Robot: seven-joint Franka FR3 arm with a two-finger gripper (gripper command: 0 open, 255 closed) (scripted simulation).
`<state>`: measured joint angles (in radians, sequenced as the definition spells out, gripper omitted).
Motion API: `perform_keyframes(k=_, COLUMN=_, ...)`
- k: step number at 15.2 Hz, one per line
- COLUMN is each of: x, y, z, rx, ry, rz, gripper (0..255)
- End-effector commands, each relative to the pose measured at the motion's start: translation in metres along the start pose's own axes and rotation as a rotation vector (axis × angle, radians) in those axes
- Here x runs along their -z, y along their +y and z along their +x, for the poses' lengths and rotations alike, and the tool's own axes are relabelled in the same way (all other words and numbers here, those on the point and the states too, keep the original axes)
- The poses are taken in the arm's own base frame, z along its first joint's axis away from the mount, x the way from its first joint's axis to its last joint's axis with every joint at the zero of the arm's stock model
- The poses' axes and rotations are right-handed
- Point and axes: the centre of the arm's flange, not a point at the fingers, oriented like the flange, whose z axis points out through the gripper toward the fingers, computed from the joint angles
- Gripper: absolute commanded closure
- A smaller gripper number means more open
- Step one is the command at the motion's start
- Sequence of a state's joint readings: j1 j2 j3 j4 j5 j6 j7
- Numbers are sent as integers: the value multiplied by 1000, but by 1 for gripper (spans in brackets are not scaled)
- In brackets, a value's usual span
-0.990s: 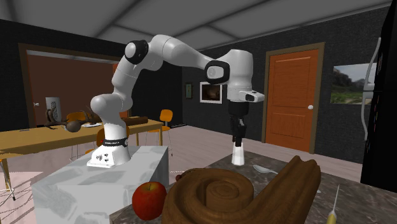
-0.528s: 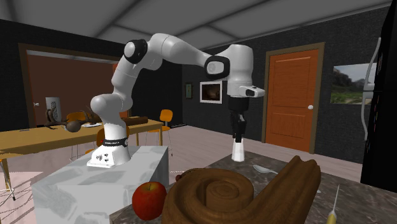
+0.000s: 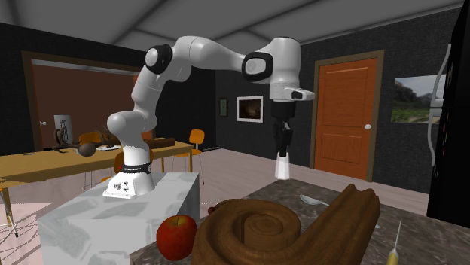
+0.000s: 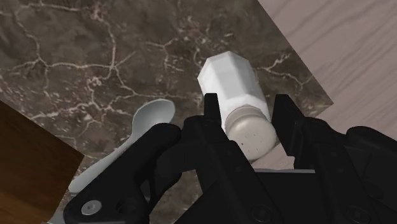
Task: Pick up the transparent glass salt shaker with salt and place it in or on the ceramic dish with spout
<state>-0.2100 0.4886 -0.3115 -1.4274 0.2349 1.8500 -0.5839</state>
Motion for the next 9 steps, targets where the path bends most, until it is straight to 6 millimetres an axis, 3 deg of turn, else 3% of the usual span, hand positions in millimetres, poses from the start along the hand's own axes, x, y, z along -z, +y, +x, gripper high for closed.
perform_keyframes(k=1, x=12, y=-2, z=-1, rx=0, ry=0, rz=0, gripper=255)
perform_keyframes(k=9, x=54, y=-5, z=0, rx=0, ry=0, rz=0, gripper=255)
